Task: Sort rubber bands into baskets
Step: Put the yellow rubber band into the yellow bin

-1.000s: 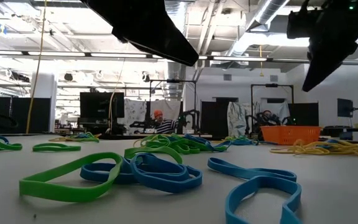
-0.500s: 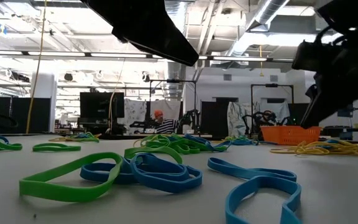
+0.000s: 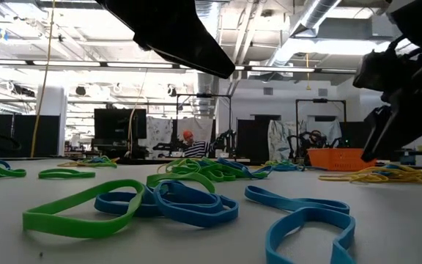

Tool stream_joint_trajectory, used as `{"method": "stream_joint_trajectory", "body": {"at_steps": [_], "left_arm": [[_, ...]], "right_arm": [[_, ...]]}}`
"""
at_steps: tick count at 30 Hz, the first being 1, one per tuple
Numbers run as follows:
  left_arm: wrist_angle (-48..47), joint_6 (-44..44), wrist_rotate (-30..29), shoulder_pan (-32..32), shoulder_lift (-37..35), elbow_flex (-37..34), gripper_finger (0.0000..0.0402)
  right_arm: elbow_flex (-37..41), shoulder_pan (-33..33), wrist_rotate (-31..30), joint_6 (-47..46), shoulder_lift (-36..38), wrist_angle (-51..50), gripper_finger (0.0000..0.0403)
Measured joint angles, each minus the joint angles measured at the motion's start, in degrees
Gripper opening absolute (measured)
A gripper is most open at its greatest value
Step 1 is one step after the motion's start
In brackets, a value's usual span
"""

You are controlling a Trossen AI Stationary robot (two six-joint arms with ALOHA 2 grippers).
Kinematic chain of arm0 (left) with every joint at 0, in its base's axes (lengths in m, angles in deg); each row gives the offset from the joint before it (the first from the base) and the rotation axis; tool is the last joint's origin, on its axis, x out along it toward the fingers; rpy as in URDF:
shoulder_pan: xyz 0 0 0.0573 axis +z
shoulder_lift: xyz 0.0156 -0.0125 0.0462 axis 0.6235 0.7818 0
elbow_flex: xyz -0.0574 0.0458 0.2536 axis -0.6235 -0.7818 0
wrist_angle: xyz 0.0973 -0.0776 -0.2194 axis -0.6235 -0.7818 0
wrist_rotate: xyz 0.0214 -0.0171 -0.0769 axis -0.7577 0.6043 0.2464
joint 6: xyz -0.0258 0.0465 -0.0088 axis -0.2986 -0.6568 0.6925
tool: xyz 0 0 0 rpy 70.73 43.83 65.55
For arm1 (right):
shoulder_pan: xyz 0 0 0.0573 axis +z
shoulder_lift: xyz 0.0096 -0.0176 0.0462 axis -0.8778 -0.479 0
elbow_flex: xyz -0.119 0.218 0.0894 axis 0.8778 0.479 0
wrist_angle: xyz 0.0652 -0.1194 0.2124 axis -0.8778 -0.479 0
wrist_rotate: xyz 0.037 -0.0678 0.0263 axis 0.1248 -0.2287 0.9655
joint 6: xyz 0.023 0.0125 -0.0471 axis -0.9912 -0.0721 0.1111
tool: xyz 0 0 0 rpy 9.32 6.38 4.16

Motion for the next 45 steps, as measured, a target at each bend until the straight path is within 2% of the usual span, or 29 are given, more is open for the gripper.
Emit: {"method": "stream_joint_trajectory", "body": {"at_steps": [7, 16, 20, 27, 29, 34, 42, 45], "left_arm": [[0.36, -0.24, 0.01, 0.02, 0.0, 0.0, 0.0182], [1.37, -0.42, 0.52, 0.04, 0.0, 0.0, 0.0182], [1.33, -0.43, 0.61, 0.07, 0.0, 0.0, 0.0182], [1.31, -1.25, 0.67, 0.07, 0.0, 0.0, 0.0182], [1.31, -1.27, 0.68, 0.07, 0.0, 0.0, 0.0182], [1.29, -1.22, 1.54, 0.07, 0.0, 0.0, 0.0182], [1.23, -1.16, 1.54, 0.07, 0.0, 0.0, 0.0182], [1.22, -1.28, 1.54, 0.07, 0.0, 0.0, 0.0182]], "right_arm": [[2.4, 1.0, -2.22, 1.76, -1.62, 3.77, 0.021], [2.15, -0.03, -5.42, 2.46, -12.76, 8.95, 0.0199], [2.27, 0.01, -6.7, 3.98, -13.62, 10.52, 0.0157], [-0.05, 0.98, -6.24, 8.68, -11.21, 6.82, 0.0034], [-1.72, 1.33, -6.32, 9.61, -10.52, 4.79, 0.0017], [-6.17, 2.47, -9.45, 10.12, -9.87, -2.24, 0.0031], [-6.9, 1.78, -9.94, 9.74, -10.17, -3.33, 0.0059], [-6.9, 2.12, -10.04, 9.71, -10.07, -2.6, 0.0056]]}}
